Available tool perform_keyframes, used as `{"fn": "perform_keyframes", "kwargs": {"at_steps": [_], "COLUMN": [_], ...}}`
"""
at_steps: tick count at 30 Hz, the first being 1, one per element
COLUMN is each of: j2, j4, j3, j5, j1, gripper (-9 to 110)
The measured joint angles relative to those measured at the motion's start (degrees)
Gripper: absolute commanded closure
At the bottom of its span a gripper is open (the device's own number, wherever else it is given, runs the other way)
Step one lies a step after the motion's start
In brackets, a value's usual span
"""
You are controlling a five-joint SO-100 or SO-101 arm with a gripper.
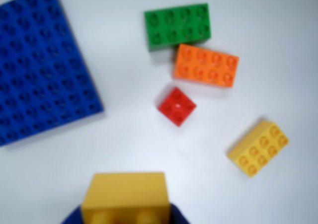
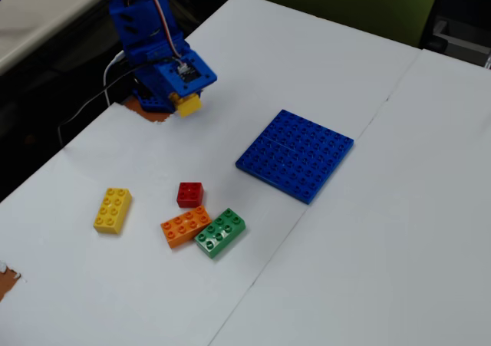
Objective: Pick up the 2x2 yellow block and go up the 8x8 blue block.
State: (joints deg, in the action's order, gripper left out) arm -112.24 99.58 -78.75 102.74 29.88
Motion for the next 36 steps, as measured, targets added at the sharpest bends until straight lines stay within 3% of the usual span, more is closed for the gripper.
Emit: {"fn": "perform_keyframes", "kwargs": {"at_steps": [3, 7, 12, 23, 36], "j2": [-0.9, -1.0, 3.8, 26.6, 41.1], "j4": [-1.8, -5.3, -7.4, -0.1, -0.4], "j3": [3.3, 5.8, 15.1, 46.3, 45.0], "j5": [-10.0, -14.9, -15.0, -8.4, -4.8], "j1": [-7.6, -14.5, -20.3, -25.3, -25.5], "gripper": [95, 95, 95, 95, 95]}}
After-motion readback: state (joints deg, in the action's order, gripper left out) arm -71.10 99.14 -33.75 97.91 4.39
